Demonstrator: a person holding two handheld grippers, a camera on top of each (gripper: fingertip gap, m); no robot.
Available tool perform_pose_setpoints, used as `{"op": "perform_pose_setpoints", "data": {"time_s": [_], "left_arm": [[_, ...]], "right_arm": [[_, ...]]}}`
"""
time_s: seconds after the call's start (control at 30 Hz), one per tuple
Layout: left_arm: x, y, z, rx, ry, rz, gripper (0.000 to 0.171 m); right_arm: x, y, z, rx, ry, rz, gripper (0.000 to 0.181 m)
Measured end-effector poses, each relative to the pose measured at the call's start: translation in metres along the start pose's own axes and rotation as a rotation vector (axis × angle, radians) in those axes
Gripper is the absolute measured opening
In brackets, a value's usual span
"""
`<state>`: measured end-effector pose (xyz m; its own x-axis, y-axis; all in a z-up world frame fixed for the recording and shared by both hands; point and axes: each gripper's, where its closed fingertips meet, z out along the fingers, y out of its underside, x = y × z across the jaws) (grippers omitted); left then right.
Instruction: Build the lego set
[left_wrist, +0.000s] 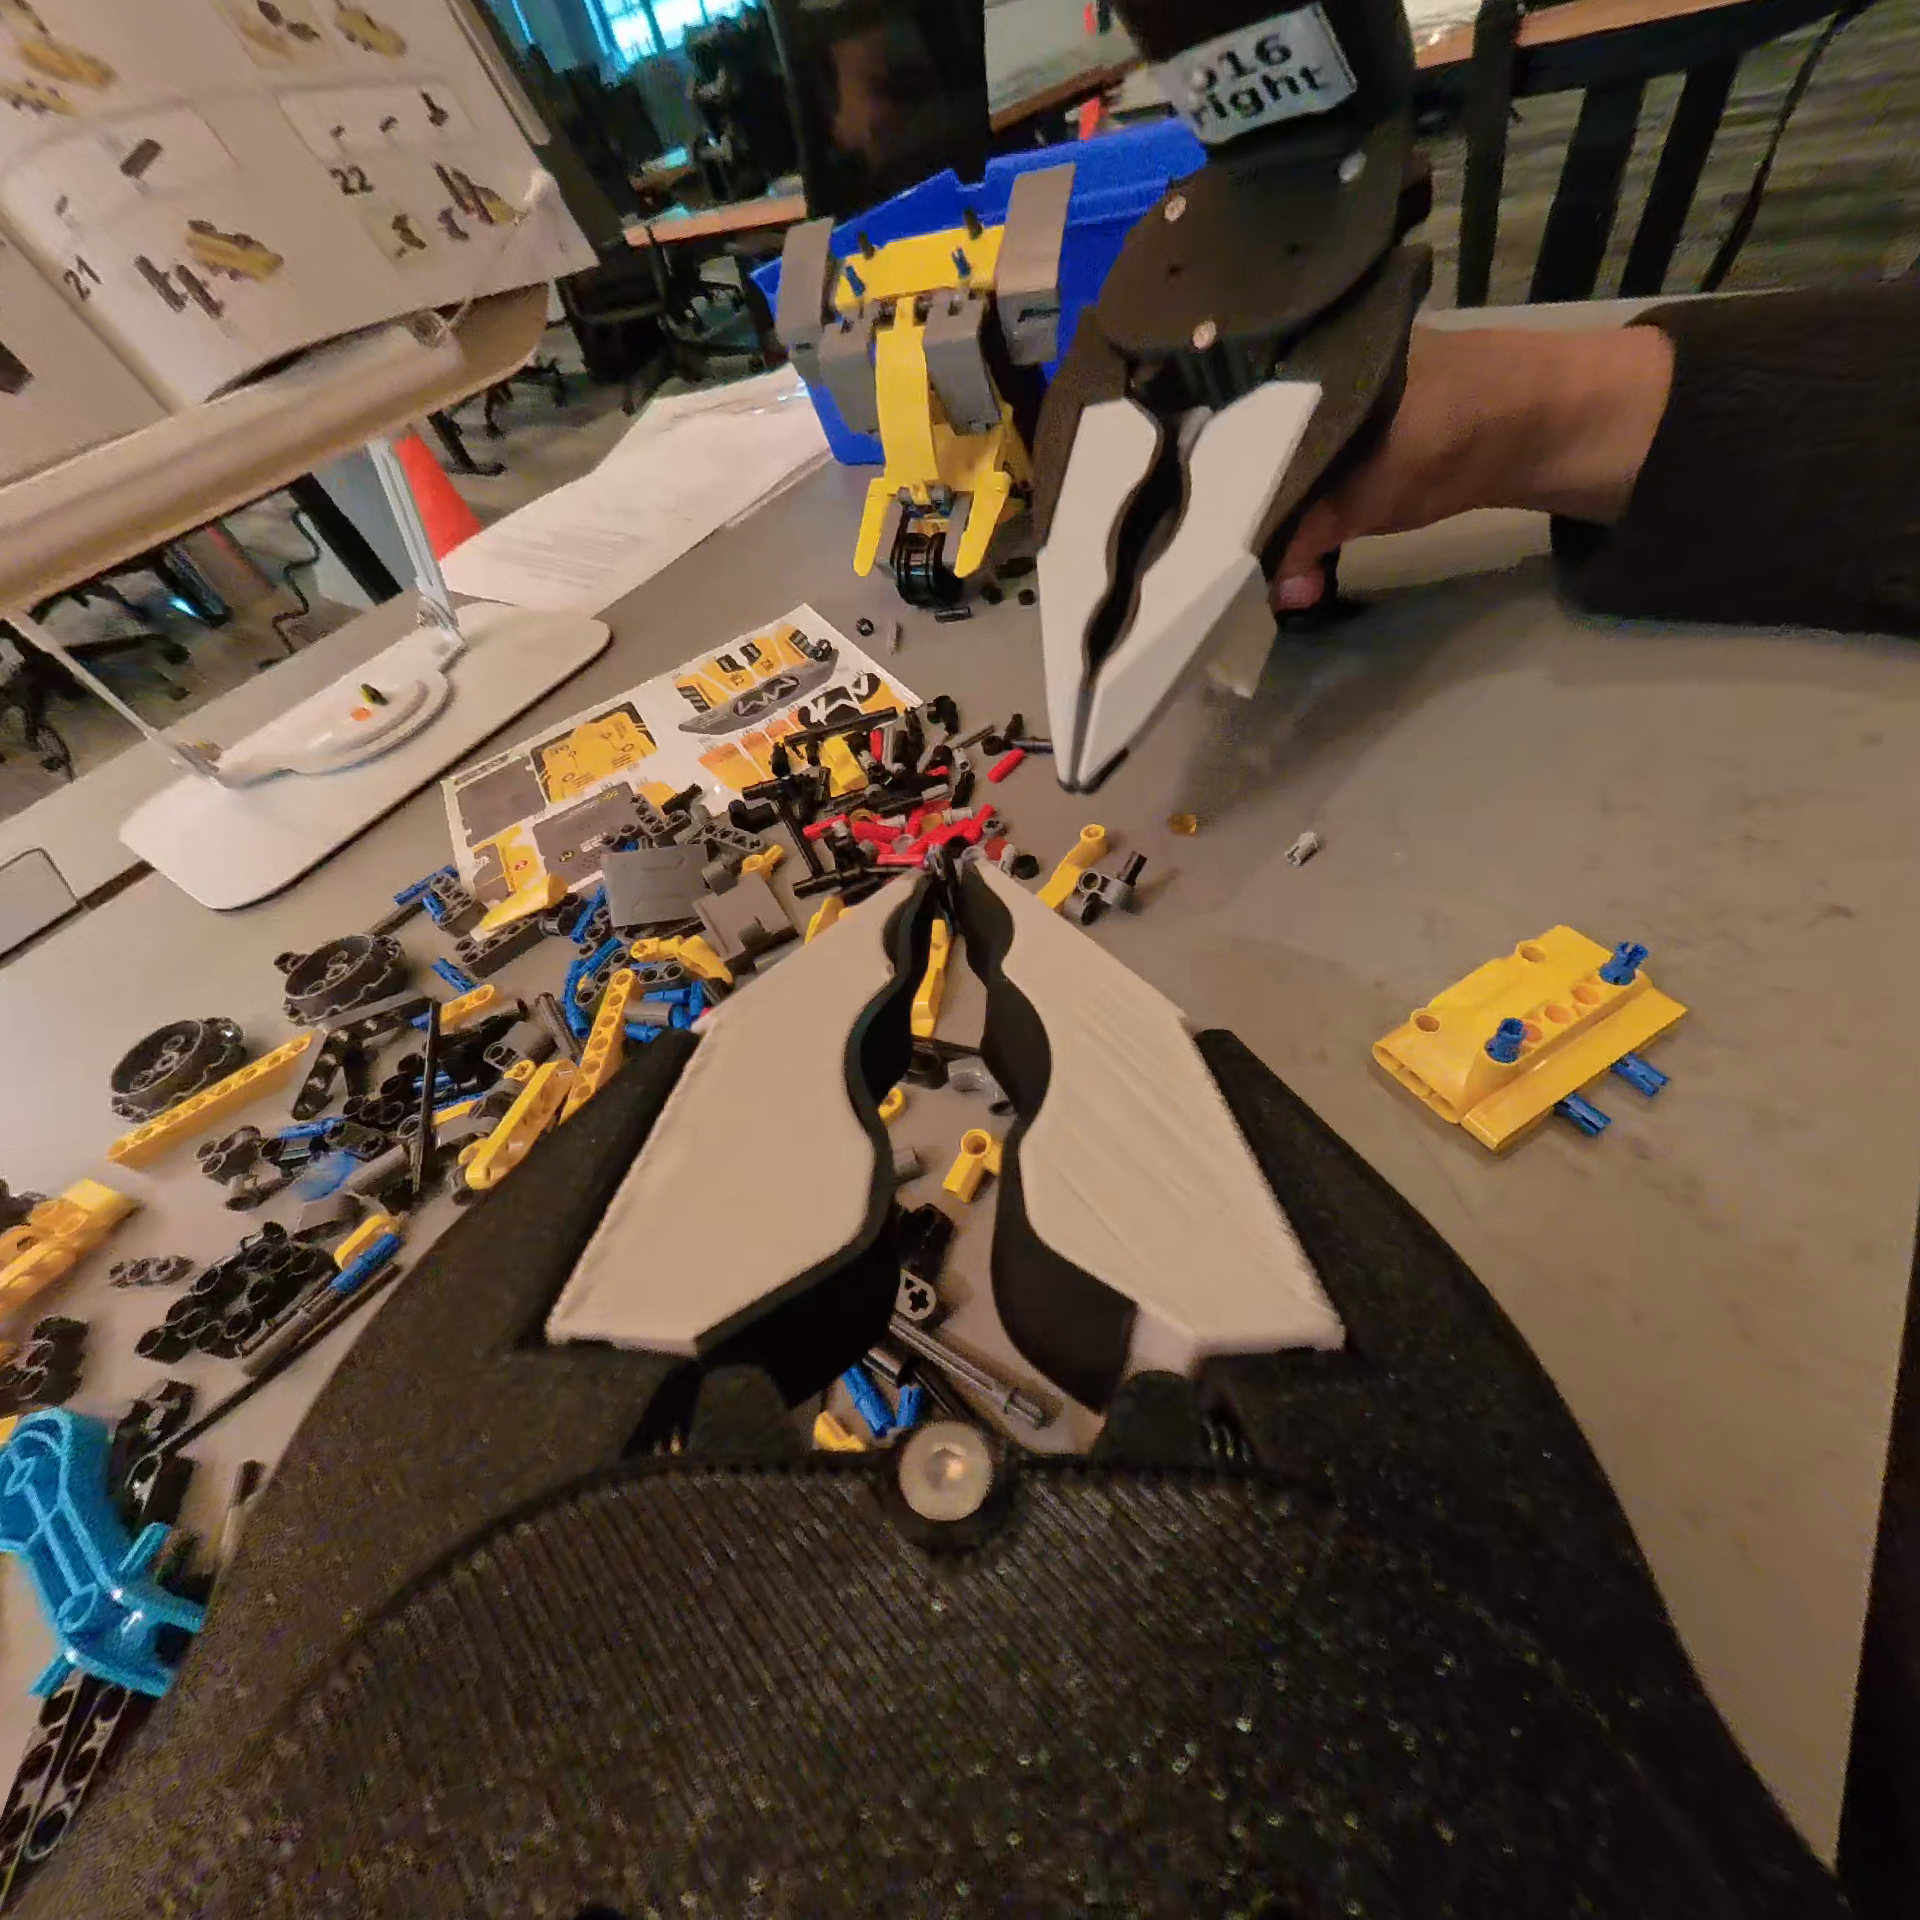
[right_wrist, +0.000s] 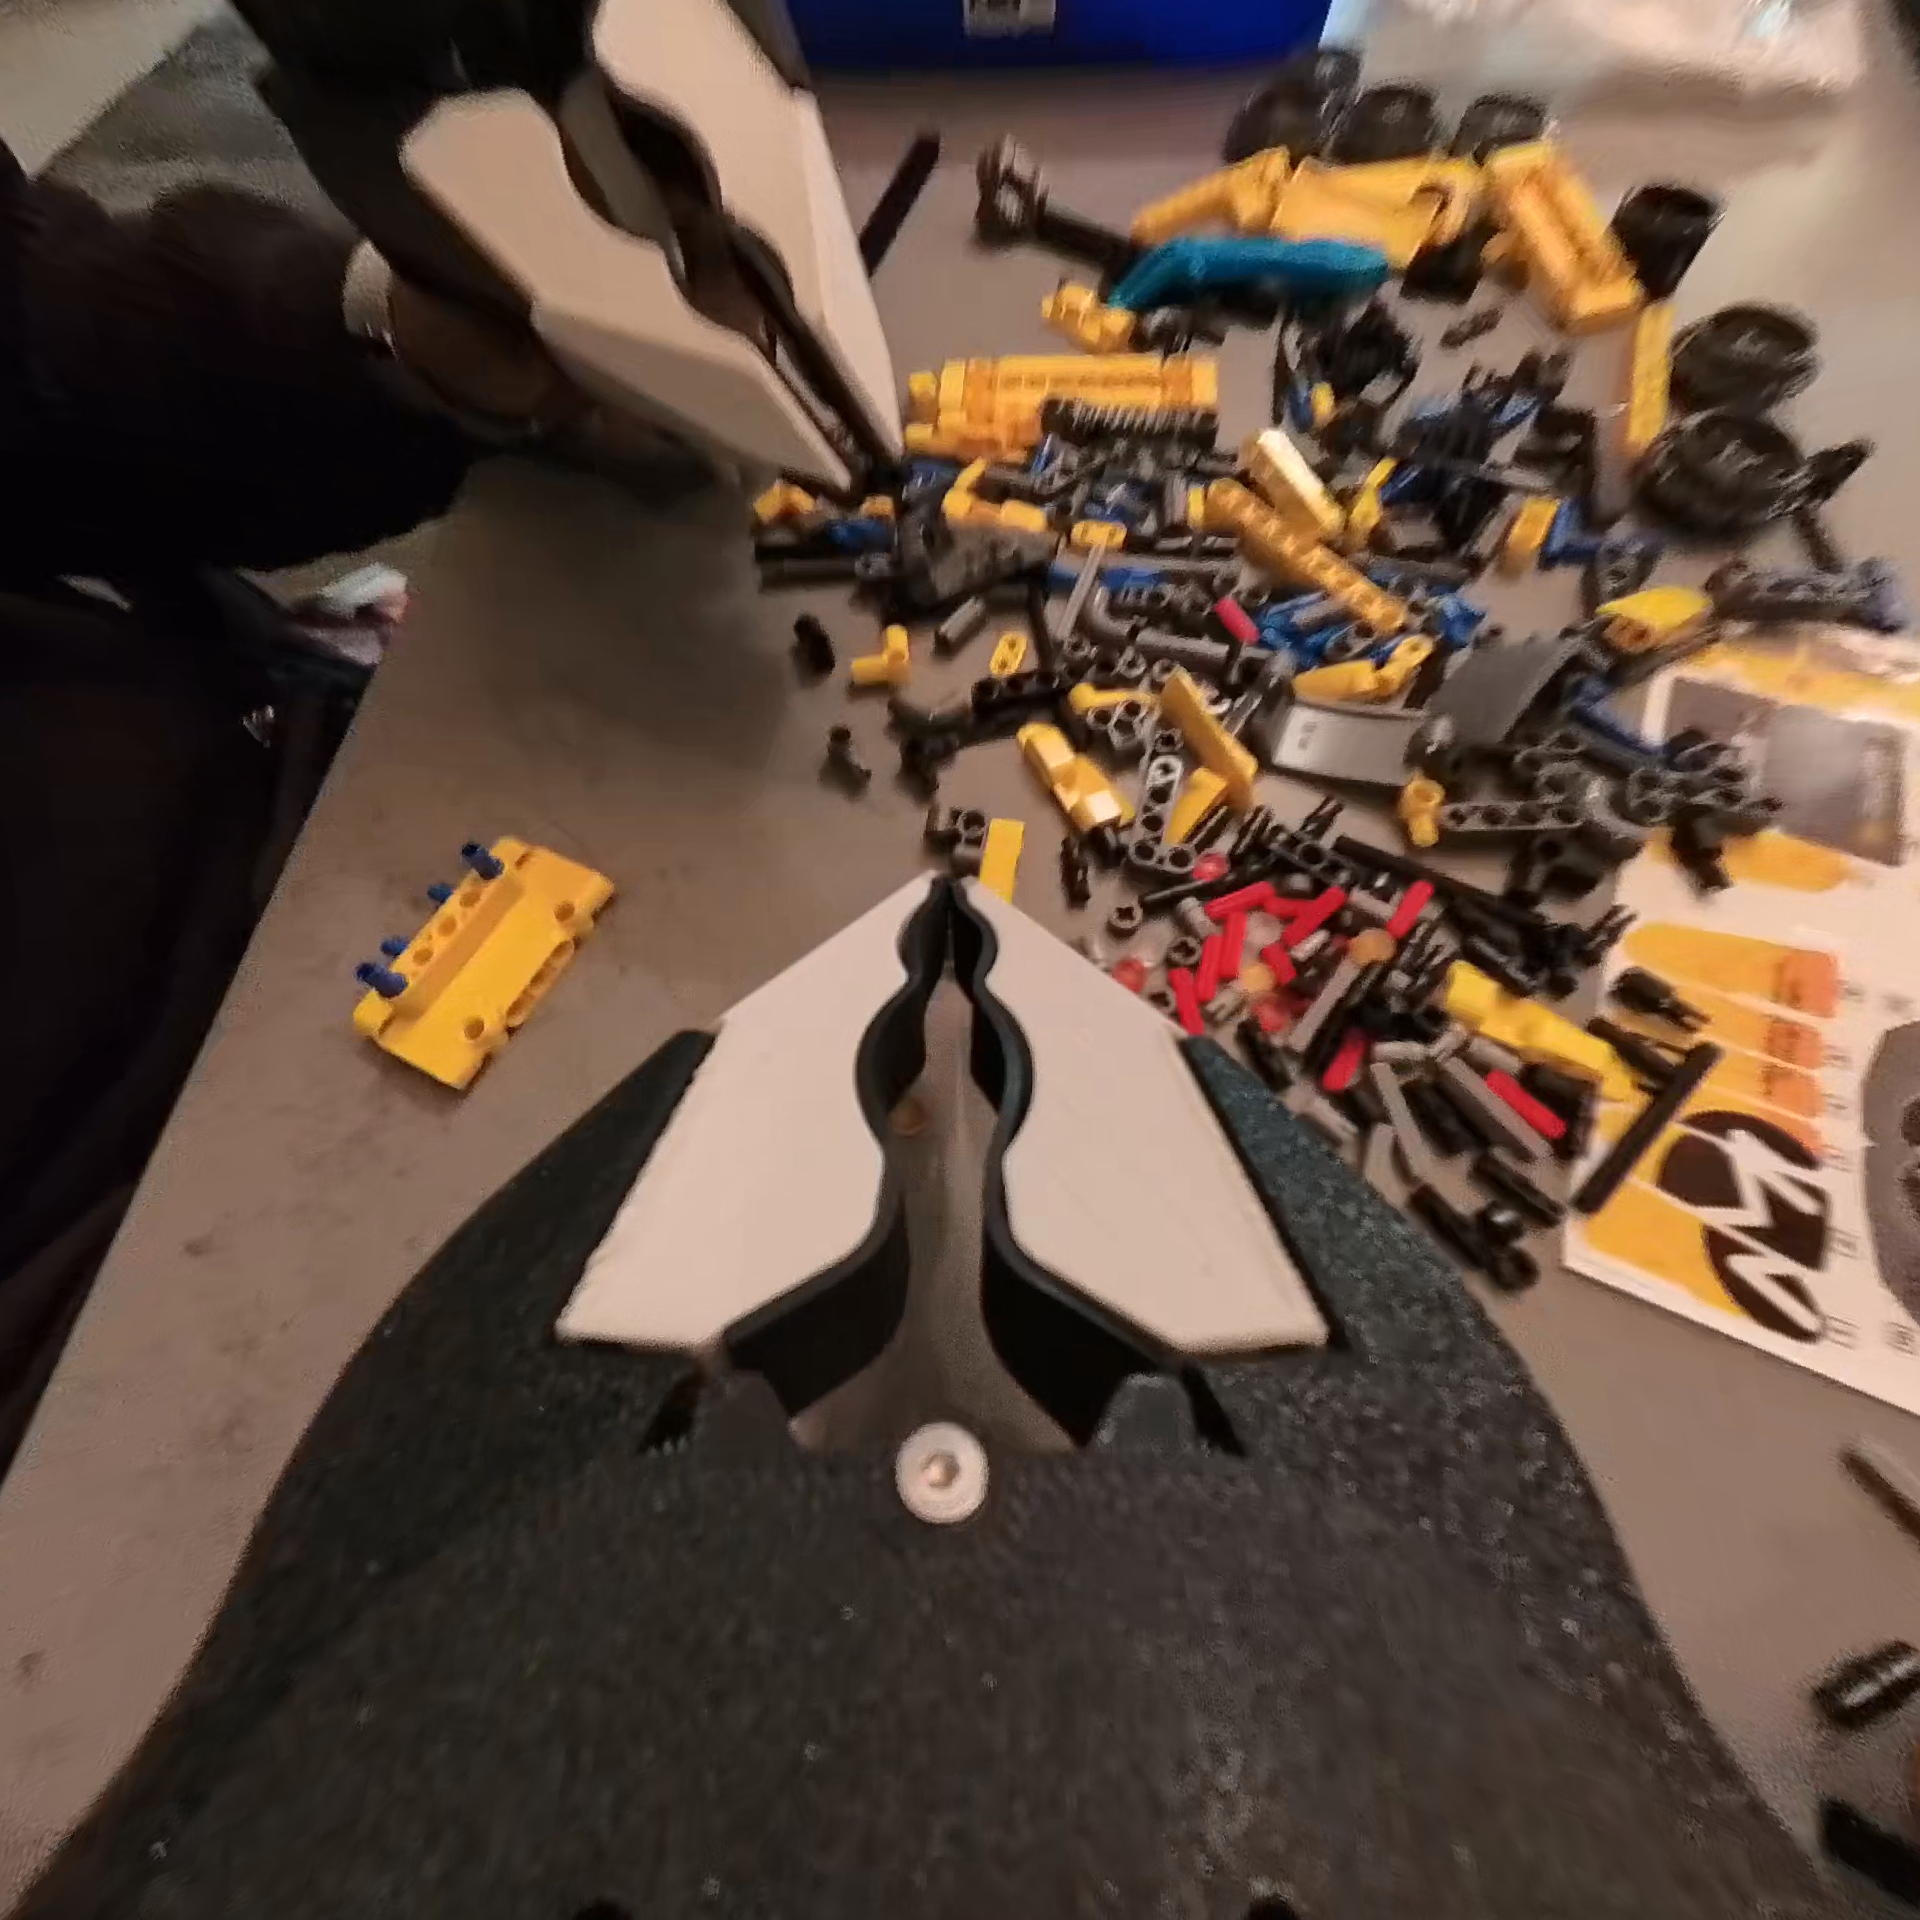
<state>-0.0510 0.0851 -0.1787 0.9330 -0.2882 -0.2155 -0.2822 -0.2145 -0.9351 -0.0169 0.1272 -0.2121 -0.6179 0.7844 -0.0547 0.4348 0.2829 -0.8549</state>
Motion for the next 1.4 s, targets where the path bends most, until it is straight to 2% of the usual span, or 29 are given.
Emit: {"op": "perform_pose_setpoints", "data": {"time_s": [0.13,0.37,0.63,0.93,1.17,1.4], "left_arm": [[-0.003,-0.003,-0.002,0.020,-0.024,0.003,0.004],[0.004,0.002,0.002,-0.013,-0.010,0.056,0.004],[0.013,0.008,0.006,-0.057,0.000,0.122,0.004],[0.017,0.023,0.017,-0.161,-0.005,0.180,0.004],[0.015,0.041,0.032,-0.312,0.027,0.124,0.004],[0.010,0.033,0.040,-0.300,0.022,0.070,0.004]], "right_arm": [[-0.005,0.007,0.011,-0.067,-0.019,-0.011,0.000],[0.000,0.021,0.016,-0.153,0.024,-0.026,0.000],[-0.005,0.012,0.017,-0.121,0.041,-0.056,0.000],[-0.002,0.009,0.017,-0.127,0.072,-0.070,0.000],[-0.003,0.014,0.019,-0.170,0.087,-0.091,0.000],[-0.004,0.017,0.021,-0.194,0.087,-0.105,0.000]]}}
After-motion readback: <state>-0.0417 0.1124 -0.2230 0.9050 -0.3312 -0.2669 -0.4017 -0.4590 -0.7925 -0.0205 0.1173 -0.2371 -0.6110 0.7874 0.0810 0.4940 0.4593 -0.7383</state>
